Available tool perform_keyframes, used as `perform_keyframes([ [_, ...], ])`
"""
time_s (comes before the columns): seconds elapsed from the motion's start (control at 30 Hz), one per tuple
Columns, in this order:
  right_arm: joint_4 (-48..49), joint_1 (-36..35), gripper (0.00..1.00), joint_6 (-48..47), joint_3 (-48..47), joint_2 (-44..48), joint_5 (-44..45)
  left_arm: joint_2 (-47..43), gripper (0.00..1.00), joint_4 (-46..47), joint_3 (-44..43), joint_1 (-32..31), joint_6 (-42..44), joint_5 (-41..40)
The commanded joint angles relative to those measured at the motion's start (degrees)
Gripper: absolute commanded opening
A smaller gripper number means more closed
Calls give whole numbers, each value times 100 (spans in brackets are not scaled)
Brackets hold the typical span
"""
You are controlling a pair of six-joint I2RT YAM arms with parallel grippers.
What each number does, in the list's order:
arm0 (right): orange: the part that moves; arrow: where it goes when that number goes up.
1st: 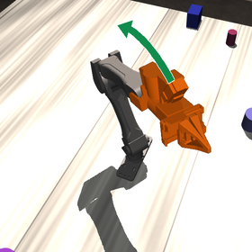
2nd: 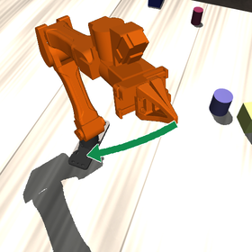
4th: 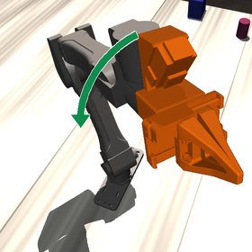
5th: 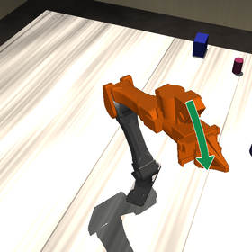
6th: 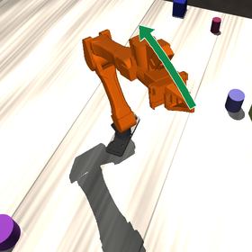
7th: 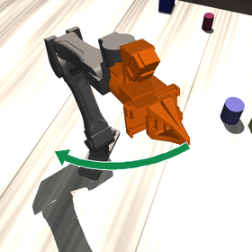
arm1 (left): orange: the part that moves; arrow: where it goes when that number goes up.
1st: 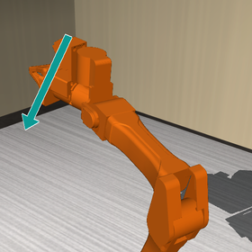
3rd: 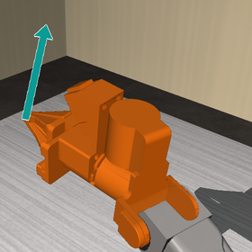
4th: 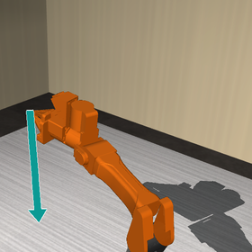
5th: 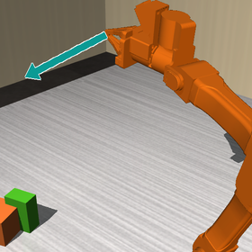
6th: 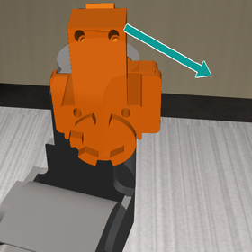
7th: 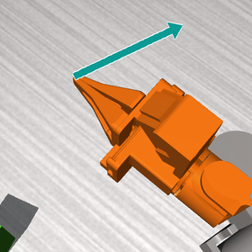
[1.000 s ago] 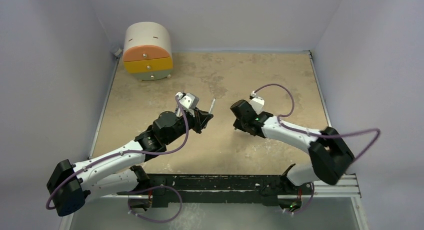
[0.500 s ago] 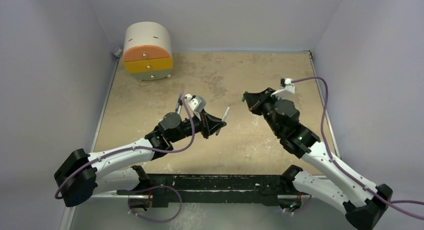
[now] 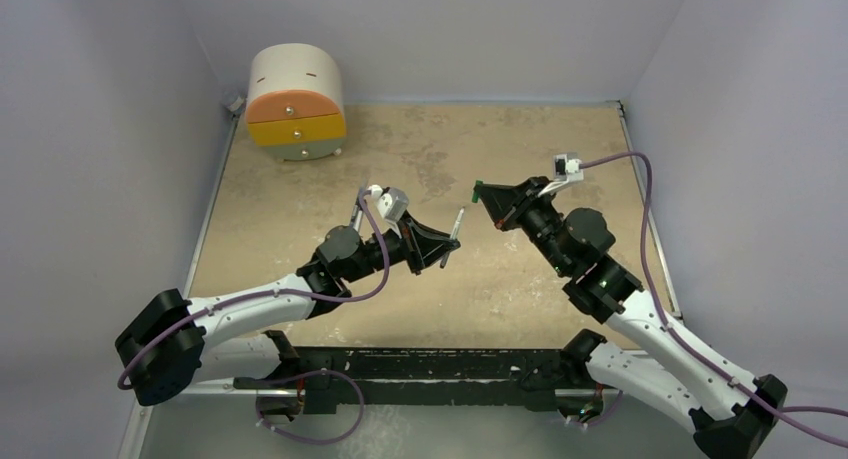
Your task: Insert the pens into the pen caps
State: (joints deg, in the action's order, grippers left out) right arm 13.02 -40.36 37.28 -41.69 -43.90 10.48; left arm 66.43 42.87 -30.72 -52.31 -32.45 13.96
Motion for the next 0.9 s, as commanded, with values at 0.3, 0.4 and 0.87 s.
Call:
perform_keyframes([
  [0.3,813,19,0,-343,-28,114,-692,-106,0,380,-183,-42,-92,59],
  [0.4,840,14,0,-340,5,126,-781,-64,0,382,-225,-42,-109,103],
  [0.87,965,18,0,-317,136,101,-942,-109,0,257,-356,-51,-60,140],
])
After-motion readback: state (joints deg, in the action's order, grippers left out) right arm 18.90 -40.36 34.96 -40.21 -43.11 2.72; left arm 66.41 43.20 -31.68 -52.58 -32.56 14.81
